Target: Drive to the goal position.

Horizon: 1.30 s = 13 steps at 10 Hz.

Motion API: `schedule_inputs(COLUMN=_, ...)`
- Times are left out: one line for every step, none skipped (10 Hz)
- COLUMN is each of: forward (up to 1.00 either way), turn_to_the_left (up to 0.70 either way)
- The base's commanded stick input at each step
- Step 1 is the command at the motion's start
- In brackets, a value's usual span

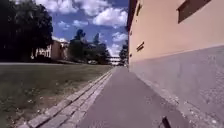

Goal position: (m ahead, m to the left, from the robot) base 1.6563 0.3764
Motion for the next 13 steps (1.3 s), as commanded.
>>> schedule_inputs(forward=0.85, turn_to_the_left=0.0)
schedule_inputs(forward=0.85, turn_to_the_left=0.0)
schedule_inputs(forward=0.85, turn_to_the_left=0.0)
schedule_inputs(forward=0.85, turn_to_the_left=0.0)
schedule_inputs(forward=0.85, turn_to_the_left=0.0)
schedule_inputs(forward=0.85, turn_to_the_left=0.0)
schedule_inputs(forward=0.85, turn_to_the_left=0.0)
schedule_inputs(forward=0.85, turn_to_the_left=0.0)
schedule_inputs(forward=0.85, turn_to_the_left=0.0)
schedule_inputs(forward=0.85, turn_to_the_left=0.0)
schedule_inputs(forward=0.85, turn_to_the_left=0.0)
schedule_inputs(forward=0.85, turn_to_the_left=0.0)
schedule_inputs(forward=0.85, turn_to_the_left=0.0)
